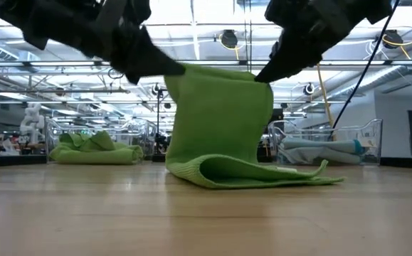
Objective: Fold microfiber towels
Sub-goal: Fold the green microfiber cloth
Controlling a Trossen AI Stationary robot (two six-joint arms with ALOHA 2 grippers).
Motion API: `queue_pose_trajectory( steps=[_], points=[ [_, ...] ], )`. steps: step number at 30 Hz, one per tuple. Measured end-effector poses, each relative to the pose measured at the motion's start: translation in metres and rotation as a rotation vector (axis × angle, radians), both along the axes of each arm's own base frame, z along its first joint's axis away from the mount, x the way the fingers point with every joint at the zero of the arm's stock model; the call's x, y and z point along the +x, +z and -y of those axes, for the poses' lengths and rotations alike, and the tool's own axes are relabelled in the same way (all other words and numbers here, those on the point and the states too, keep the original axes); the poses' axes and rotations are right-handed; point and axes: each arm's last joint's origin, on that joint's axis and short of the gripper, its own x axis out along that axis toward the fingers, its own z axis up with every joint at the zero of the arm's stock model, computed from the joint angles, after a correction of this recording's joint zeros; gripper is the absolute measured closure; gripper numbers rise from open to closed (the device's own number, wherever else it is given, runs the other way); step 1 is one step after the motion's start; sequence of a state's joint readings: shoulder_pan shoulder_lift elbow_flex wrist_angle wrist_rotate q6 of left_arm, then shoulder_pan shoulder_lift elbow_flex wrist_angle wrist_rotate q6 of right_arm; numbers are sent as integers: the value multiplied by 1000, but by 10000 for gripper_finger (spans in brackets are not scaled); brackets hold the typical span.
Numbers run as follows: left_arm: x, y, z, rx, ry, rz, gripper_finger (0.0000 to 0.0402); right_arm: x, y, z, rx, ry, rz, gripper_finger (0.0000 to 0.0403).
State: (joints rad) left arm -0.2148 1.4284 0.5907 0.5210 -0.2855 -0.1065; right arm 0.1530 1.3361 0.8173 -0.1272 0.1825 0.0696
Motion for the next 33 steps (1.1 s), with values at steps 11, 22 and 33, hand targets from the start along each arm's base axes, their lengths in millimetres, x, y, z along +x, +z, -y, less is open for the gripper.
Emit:
queue_pose_trajectory(
  steps=[11, 22, 33],
  points=[
    [7, -27, 18, -94, -6, -75, 398, -2, -6, -19, 15, 57, -35, 402],
    [23, -40, 27, -111, -41, -96, 397, -5, -29, -32, 66, 77, -96, 402],
    [21, -42, 34, -167, -84, -123, 395, -4, -39, -46, 138, 110, -109, 401]
  ],
)
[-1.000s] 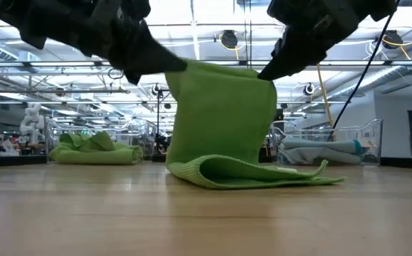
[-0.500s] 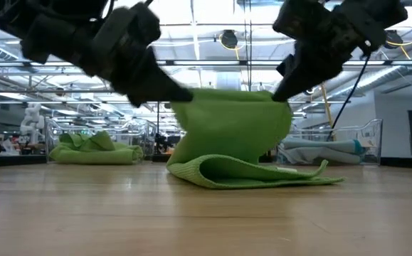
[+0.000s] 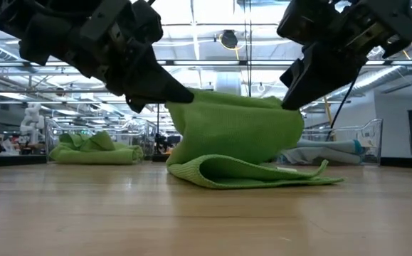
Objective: Fold microfiber towels
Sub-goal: Fold the green microfiber cloth
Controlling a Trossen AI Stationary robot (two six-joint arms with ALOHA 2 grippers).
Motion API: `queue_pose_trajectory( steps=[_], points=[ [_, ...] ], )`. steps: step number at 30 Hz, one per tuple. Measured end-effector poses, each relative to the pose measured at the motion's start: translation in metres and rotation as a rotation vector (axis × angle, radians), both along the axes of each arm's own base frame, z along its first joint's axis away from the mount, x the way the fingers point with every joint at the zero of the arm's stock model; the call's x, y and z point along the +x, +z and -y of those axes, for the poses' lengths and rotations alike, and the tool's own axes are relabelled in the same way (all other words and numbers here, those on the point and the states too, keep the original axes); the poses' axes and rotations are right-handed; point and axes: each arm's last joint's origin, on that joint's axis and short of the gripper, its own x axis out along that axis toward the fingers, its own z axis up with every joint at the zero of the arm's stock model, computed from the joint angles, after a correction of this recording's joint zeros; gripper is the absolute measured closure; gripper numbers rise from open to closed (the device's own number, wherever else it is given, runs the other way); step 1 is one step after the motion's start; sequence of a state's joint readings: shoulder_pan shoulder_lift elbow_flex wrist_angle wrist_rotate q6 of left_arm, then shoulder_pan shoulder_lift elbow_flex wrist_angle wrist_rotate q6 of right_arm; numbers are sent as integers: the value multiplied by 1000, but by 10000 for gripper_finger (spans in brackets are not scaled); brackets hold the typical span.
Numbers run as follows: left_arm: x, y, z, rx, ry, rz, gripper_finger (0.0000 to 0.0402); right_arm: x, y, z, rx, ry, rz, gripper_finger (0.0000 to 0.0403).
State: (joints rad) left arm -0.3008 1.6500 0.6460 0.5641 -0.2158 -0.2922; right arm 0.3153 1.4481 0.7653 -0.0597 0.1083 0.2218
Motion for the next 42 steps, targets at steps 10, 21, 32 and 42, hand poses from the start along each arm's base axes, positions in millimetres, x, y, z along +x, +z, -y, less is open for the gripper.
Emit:
queue_pose_trajectory(
  steps=[10, 21, 32, 42],
  points=[
    [-5, 1, 18, -25, -35, 11, 394, -3, -4, -8, 41, 32, 15, 401],
    [-1, -24, 23, -29, -31, -38, 396, -12, -16, -7, 97, 28, -48, 401],
    [0, -24, 25, -41, -61, -20, 396, -9, -18, -11, 159, 62, -43, 401],
    [1, -22, 27, -103, -85, 1, 396, -8, -29, -21, 166, 92, -59, 362]
  ],
)
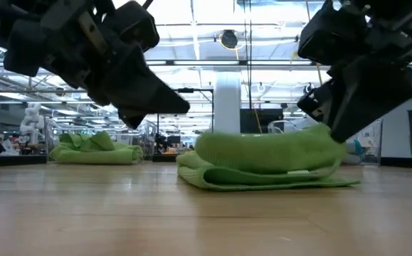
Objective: Fold microfiber towels
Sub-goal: Fold the green microfiber cloth
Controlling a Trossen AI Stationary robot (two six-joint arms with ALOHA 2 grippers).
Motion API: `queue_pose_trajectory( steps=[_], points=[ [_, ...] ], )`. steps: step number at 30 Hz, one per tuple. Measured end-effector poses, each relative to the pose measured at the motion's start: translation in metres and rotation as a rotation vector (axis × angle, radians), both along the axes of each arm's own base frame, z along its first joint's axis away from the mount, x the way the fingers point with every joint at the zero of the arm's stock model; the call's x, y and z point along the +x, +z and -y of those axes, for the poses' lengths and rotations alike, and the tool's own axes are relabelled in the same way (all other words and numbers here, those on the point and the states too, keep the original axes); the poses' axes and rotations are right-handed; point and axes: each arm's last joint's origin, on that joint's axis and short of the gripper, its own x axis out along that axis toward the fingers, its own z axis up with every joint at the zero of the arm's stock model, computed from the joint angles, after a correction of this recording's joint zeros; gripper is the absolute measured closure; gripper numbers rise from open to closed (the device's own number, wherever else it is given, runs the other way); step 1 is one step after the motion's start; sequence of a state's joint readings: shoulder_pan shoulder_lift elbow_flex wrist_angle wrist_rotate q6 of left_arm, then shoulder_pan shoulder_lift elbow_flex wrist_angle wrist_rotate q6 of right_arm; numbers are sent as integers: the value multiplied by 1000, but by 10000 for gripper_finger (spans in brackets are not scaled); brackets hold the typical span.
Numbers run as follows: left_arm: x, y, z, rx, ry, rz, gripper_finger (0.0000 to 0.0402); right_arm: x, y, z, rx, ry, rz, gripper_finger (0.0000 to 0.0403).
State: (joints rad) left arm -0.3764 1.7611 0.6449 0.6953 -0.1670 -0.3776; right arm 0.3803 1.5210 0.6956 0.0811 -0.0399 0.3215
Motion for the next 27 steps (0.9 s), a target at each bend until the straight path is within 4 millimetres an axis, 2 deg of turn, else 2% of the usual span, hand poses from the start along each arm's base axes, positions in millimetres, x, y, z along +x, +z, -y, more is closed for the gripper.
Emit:
queue_pose_trajectory(
  steps=[3, 6, 12, 16, 19, 22, 24, 27],
  points=[
    [0, 1, 3, -38, -35, 3, 395, 0, -1, -1, 7, -5, -3, 323],
    [-1, 1, 4, -51, -27, -2, 379, 0, -2, -3, 16, -19, -10, 280],
    [0, 1, 2, -43, 44, 6, 340, 0, -1, -5, 40, -29, -10, 195],
    [0, 2, 0, -44, 111, 17, 326, -2, 4, -7, 105, 41, -22, 156],
    [1, 3, -2, -51, 157, 31, 324, -3, 11, -7, 117, 76, 7, 146],
    [5, 8, -2, -59, 207, 110, 325, 0, 15, -5, 41, 28, 85, 151],
    [12, 10, 0, -47, 217, 147, 325, 3, 16, -4, 15, -27, 184, 163],
    [31, 8, 7, -11, 196, 162, 325, 8, 10, -1, 85, -75, 329, 199]
  ],
)
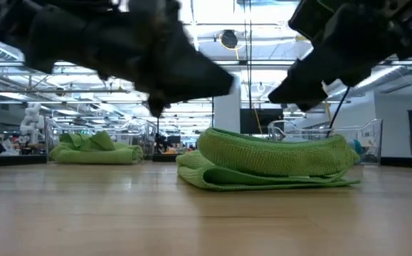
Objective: Fold microfiber towels
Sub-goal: Fold the green microfiber cloth
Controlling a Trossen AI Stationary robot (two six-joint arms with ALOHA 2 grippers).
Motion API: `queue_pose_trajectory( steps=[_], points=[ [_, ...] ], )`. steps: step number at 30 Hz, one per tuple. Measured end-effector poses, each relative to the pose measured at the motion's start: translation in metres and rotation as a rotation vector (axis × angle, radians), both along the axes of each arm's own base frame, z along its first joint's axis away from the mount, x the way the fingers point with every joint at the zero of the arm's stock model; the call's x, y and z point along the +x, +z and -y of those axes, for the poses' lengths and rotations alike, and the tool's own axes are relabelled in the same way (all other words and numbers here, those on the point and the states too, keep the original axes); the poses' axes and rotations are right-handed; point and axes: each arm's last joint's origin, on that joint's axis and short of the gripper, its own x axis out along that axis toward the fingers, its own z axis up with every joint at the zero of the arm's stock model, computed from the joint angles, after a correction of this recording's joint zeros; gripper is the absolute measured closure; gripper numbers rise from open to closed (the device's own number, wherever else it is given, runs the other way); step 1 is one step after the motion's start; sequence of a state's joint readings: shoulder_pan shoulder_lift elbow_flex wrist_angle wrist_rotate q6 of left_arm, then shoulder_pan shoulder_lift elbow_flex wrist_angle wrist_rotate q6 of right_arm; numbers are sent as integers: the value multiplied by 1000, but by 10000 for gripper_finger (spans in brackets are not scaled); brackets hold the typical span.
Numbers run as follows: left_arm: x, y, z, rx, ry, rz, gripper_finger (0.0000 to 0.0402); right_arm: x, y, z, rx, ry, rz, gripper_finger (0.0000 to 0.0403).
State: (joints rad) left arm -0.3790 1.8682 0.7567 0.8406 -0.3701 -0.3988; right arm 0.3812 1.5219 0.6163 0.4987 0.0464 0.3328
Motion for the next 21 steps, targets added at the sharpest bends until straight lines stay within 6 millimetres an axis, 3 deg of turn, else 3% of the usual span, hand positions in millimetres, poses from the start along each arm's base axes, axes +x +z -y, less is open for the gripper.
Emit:
queue_pose_trajectory(
  steps=[5, 13, 17, 21],
  points=[
    [26, -23, 10, 40, -1, -124, 325, -4, -13, 2, 13, -6, 53, 281],
    [23, -45, 10, -21, -27, -333, 325, -1, -48, -8, -27, 18, -34, 387],
    [20, -40, 10, -29, -81, -379, 325, 0, -68, -10, -70, -11, -81, 399],
    [19, -19, 11, 1, -123, -320, 325, 2, -77, -11, -60, -21, -103, 398]
  ],
)
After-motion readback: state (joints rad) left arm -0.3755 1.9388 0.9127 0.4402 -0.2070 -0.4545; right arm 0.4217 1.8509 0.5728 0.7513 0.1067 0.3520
